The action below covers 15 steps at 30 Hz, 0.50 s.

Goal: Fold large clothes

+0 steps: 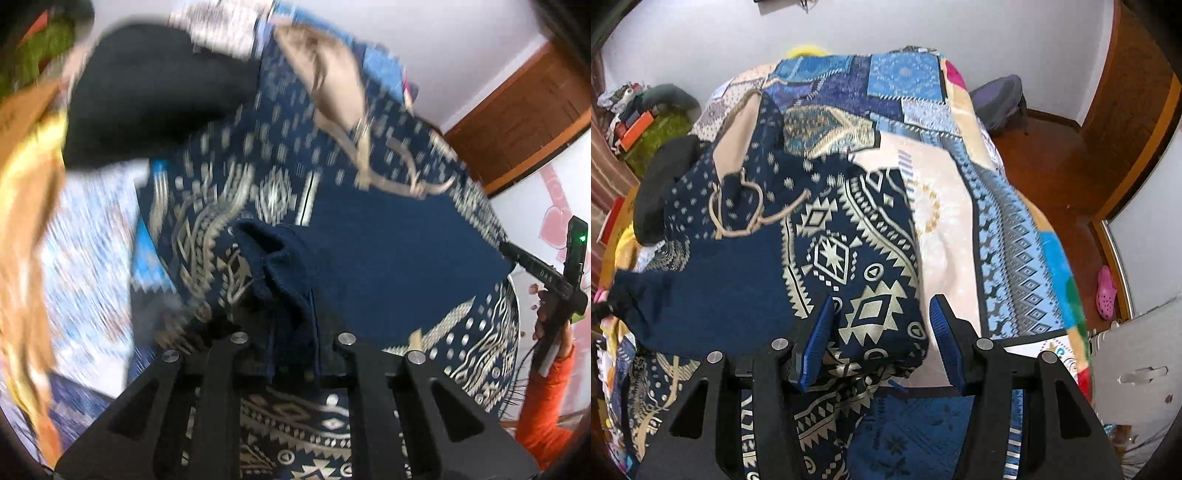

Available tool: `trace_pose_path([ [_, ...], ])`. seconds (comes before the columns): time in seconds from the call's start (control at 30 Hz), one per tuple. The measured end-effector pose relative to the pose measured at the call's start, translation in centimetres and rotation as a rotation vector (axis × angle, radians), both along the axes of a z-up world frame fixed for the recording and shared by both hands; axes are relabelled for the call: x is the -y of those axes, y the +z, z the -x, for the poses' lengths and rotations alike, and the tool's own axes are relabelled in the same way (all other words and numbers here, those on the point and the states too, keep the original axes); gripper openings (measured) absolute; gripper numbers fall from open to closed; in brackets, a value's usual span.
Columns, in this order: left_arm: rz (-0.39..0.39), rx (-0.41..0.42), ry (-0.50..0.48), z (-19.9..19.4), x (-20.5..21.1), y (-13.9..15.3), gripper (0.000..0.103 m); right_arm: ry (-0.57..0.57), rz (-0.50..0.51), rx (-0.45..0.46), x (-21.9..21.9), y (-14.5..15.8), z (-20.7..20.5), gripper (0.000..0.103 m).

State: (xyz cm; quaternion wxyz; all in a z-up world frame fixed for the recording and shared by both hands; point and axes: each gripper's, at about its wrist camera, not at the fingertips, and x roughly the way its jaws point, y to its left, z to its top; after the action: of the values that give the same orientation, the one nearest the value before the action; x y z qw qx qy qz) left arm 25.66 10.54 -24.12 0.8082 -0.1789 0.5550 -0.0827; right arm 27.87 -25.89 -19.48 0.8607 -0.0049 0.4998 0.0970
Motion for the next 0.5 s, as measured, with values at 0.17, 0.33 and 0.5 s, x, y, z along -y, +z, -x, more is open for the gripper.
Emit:
trace_pose_path([
  [0.17,0.017,-0.065,0.015,1.1,-0.5,-1.8,0.021,-0.005,-0.023,-0.005,0.5,-0.2,0.2,0.05],
  [0.33,0.097,-0.063,0.05,1.8,-1.5,-2.3,0.037,-0.011,-0.037,-0.006,0.6,-0.4,0.1,0.051],
  [0.5,0.104,-0.108,0.08,1.5,-1.2,-4.4,0.022,-0.022,-0.056,-0.005,0.7,-0.6,0.1,0.051],
])
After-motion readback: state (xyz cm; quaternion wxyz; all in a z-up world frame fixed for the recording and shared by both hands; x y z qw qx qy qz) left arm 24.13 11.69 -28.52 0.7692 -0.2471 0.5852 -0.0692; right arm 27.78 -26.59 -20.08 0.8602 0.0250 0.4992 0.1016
